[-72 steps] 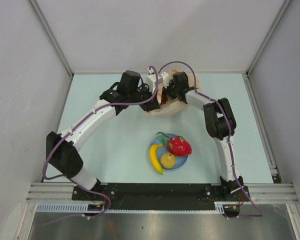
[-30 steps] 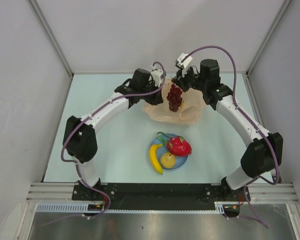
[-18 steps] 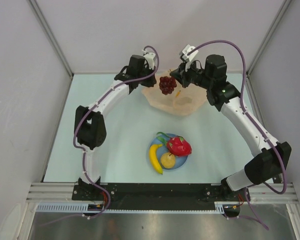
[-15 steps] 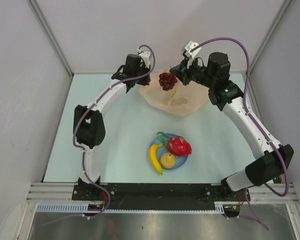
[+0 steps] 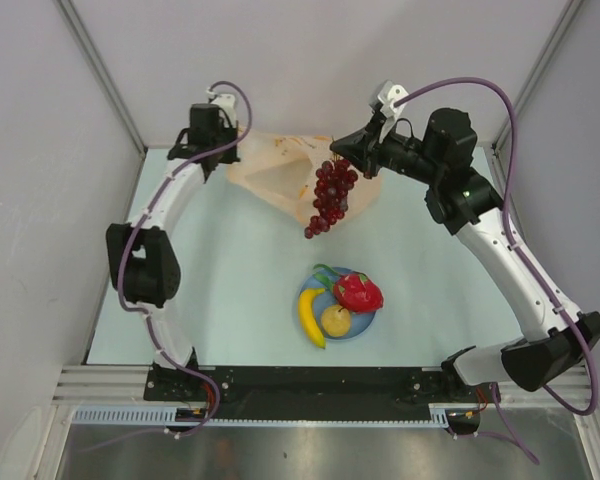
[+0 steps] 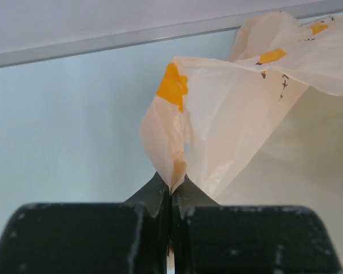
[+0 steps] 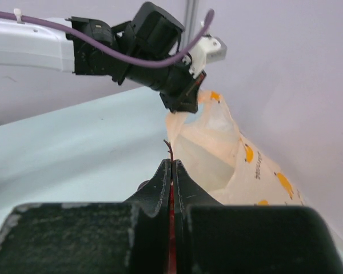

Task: Take the fake fruits out of the plastic bag
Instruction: Move the plastic bag to the center of the board, then place the fake fruit on the plate.

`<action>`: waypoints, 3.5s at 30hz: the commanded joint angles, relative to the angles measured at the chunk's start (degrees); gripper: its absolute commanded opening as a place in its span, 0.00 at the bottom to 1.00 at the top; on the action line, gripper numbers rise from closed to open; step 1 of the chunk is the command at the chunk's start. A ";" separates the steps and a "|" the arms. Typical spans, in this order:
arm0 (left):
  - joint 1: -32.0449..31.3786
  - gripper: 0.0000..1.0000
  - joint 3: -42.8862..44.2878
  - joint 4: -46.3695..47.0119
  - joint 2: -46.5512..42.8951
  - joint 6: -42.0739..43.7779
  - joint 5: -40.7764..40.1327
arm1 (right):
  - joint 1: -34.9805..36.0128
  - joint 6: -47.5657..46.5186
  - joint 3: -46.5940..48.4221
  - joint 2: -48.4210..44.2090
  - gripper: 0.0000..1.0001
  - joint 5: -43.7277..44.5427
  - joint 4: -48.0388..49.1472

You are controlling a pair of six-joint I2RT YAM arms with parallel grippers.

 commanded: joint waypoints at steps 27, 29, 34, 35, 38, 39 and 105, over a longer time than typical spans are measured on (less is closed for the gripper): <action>15.09 0.80 -27.31 1.32 -28.17 -0.45 -0.28 | 5.73 -0.98 -10.10 -1.22 0.00 -10.42 -4.85; 15.09 0.80 -27.67 1.32 -28.43 -0.63 1.31 | 6.52 -1.59 -11.59 -1.74 0.00 -10.51 -5.55; 15.09 0.80 -27.93 1.50 -28.34 -0.98 1.57 | 7.85 -2.03 -15.19 -2.80 0.00 -10.51 -6.17; 15.09 0.80 -27.76 1.41 -28.17 -0.98 1.74 | 8.11 -2.21 -16.24 -2.89 0.00 -10.42 -6.17; 15.09 0.80 -27.76 1.67 -27.82 -1.16 2.01 | 8.20 -2.30 -17.22 -2.98 0.00 -10.33 -6.00; 15.09 0.80 -27.76 1.76 -27.73 -1.24 2.10 | 8.29 -2.39 -17.31 -3.07 0.00 -10.33 -6.00; 9.55 0.80 -22.66 1.59 -17.09 -1.33 5.17 | 3.01 -25.94 -21.52 -1.66 0.00 -18.51 -40.98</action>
